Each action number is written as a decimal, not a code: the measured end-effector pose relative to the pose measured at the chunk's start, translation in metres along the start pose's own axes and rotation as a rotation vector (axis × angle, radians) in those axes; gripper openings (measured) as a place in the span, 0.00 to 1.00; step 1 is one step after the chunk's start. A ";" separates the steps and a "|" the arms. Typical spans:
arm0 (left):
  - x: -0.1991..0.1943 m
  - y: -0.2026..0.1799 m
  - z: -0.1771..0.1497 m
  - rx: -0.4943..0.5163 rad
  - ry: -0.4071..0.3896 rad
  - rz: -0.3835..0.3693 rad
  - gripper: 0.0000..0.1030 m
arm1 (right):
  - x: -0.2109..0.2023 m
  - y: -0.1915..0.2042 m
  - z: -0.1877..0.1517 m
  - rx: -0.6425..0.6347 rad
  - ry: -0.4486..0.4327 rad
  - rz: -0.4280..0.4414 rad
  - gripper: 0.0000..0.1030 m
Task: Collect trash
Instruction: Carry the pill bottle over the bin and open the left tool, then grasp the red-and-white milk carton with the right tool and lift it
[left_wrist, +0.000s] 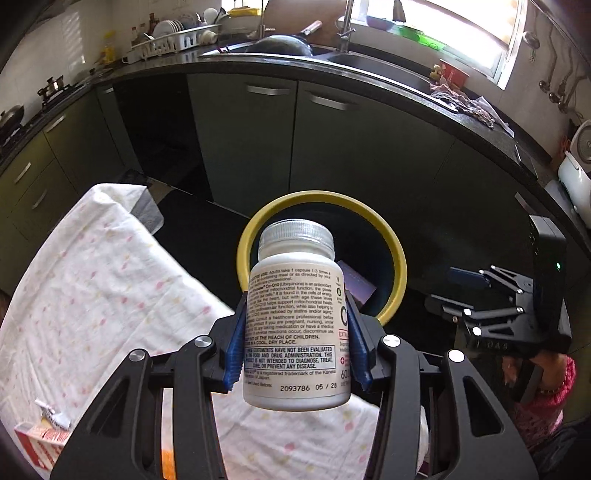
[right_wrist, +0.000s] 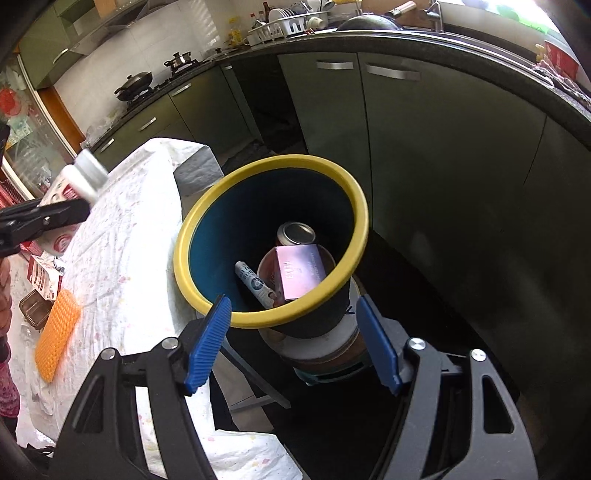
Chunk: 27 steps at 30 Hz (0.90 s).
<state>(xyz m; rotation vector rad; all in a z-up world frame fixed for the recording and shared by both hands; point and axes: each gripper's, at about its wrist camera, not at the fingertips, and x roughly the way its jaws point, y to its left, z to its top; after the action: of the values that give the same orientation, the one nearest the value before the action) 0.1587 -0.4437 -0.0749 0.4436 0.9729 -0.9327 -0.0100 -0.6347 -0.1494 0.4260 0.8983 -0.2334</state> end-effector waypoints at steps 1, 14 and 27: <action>0.013 -0.004 0.009 0.002 0.010 -0.004 0.45 | 0.001 -0.004 -0.001 0.008 0.003 0.000 0.65; 0.015 -0.007 0.027 -0.027 -0.069 0.024 0.66 | 0.011 -0.028 -0.005 0.062 0.017 0.003 0.65; -0.158 0.084 -0.110 -0.211 -0.332 0.139 0.79 | 0.015 0.034 0.003 -0.072 0.036 0.021 0.65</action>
<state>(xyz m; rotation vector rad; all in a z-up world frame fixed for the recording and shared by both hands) 0.1358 -0.2473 -0.0038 0.1678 0.7177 -0.7400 0.0142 -0.6063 -0.1509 0.3732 0.9348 -0.1742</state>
